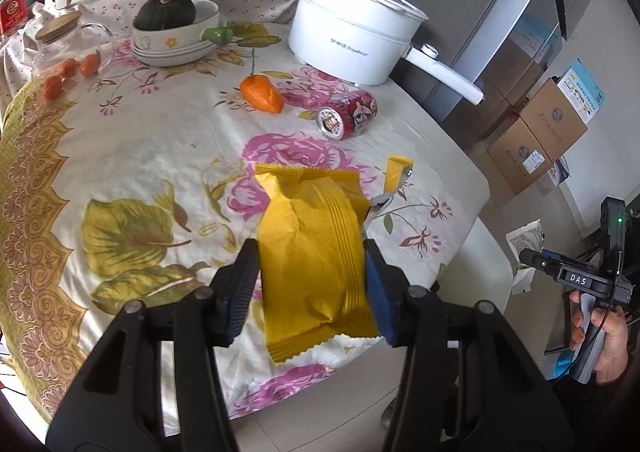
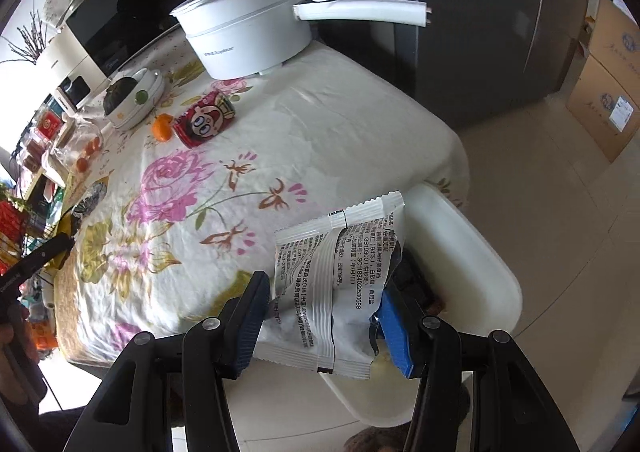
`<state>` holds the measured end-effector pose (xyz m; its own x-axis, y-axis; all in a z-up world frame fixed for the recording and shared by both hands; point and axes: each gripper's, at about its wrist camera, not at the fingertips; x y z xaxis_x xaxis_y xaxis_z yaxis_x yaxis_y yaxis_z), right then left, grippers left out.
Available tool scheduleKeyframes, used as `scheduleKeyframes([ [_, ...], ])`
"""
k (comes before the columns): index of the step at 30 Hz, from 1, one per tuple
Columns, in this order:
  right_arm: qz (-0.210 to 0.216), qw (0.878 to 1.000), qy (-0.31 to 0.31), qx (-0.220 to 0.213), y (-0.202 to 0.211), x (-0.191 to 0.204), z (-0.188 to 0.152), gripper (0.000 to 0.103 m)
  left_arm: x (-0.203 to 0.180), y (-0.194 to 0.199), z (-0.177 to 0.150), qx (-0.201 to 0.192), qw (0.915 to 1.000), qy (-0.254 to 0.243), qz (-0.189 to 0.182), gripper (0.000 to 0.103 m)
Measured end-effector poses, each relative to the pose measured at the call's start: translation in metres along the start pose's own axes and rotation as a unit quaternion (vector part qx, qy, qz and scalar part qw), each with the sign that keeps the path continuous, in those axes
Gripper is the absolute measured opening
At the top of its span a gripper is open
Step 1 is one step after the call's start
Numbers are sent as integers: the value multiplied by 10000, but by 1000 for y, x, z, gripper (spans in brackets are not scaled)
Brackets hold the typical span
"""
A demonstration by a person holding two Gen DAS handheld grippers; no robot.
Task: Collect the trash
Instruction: 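Carry the yellow bag and silver packet over the white bin, then open both grippers to drop the bag and packet into the bin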
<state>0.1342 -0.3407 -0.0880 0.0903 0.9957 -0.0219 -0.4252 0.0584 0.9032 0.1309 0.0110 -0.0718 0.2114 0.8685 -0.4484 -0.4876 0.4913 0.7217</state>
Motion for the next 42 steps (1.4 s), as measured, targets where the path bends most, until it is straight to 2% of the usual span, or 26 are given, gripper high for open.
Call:
scheduleKeyframes([
  [7,-236,9988,-357,254,-21,-50,-12,55,-38,-31,-2,217,9991,-330,-133,53],
  [12,-335,9979,-482,260,-27,-69,-14,55,-67,-51,0,290,9977,-531,-319,53],
  [15,-306,9973,-613,267,-27,-77,-13,59,-87,-66,-3,383,9959,-697,-430,53],
  [17,-222,9962,-771,326,-27,-83,-13,70,-100,-76,-6,451,9943,-824,-499,53],
  [18,-194,9958,-834,334,-26,-86,-12,75,-106,-81,-8,485,9934,-896,-530,53],
  [25,-165,9953,-899,326,-20,-97,-15,79,-146,-115,-23,796,9829,-1450,-812,53],
  [37,-203,9942,-984,377,-13,-117,-24,79,-184,-153,-44,1091,9659,-2070,-1111,53],
  [39,-222,9944,-968,374,-13,-118,-24,79,-188,-156,-44,1078,9628,-2176,-1184,67],
  [40,-236,9943,-969,369,-12,-118,-24,79,-189,-156,-43,1027,9636,-2214,-1097,72],
  [41,-255,9943,-972,364,-12,-119,-24,79,-189,-155,-42,945,9650,-2231,-1004,85],
  [42,-268,9942,-976,357,-12,-120,-24,79,-188,-153,-41,855,9666,-2231,-926,91],
])
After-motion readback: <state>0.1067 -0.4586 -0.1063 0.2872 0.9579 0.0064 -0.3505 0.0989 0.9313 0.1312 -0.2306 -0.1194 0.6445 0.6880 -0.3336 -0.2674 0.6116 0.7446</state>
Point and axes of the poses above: each gripper's, at about its wrist camera, not at the fingertips, and y roughly against the way its jaws point, x to its left, z to its top, and after that the axes turned 12 degrees about -z, right-handed
